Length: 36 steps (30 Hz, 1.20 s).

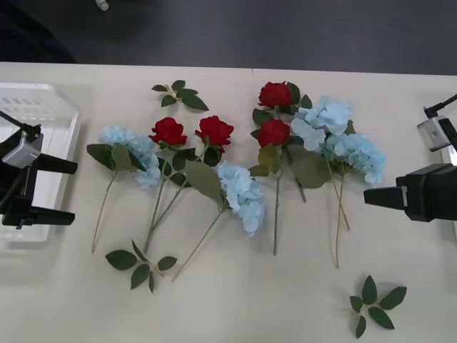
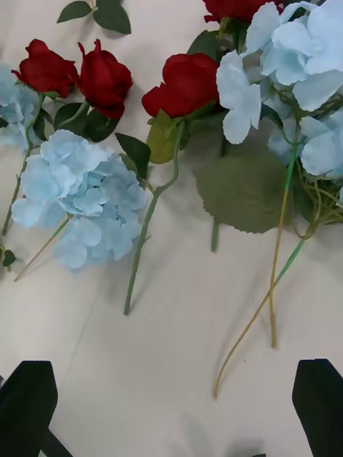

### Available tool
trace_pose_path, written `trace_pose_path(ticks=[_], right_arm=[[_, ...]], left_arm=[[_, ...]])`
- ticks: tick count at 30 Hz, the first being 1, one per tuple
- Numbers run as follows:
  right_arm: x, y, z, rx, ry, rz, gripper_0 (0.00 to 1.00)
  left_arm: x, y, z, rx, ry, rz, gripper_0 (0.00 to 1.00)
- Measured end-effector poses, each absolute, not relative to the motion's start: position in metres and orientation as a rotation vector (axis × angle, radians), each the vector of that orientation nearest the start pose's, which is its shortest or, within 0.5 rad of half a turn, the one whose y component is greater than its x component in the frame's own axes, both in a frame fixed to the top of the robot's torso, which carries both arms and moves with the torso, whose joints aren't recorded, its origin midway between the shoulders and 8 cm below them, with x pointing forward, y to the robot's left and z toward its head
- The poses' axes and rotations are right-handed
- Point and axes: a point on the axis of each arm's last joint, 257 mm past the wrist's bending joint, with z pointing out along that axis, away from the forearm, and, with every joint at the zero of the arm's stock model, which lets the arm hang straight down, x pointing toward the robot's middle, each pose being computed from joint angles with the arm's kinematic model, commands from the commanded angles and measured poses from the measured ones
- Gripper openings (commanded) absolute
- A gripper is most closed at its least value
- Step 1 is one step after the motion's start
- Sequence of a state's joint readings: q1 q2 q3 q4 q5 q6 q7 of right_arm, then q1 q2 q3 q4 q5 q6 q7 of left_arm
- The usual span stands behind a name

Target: Put the red flowers into the right box and the blue flowers into the left box

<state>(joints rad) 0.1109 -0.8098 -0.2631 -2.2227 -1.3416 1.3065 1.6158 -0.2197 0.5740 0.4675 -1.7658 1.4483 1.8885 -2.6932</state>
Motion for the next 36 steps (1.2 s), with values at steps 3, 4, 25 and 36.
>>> trace_pose_path(ticks=[3, 4, 25, 36], right_arm=[[0.363, -0.239, -0.179, -0.448, 2.343, 0.630, 0.98], [0.362, -0.238, -0.183, -0.436, 2.348, 0.642, 0.98], [0.375, -0.213, -0.250, -0.048, 2.448, 0.613, 0.98], [0.400, -0.195, -0.249, 0.418, 2.356, 0.745, 0.99]], left_arm=[[0.365, 0.259, -0.172, 1.434, 1.839, -0.596, 1.00], [0.366, 0.261, -0.173, 1.432, 1.846, -0.589, 1.00], [0.427, 0.316, -0.199, 0.852, 2.253, -0.405, 1.00], [0.461, 0.302, -0.230, 0.467, 2.349, -0.406, 1.00]])
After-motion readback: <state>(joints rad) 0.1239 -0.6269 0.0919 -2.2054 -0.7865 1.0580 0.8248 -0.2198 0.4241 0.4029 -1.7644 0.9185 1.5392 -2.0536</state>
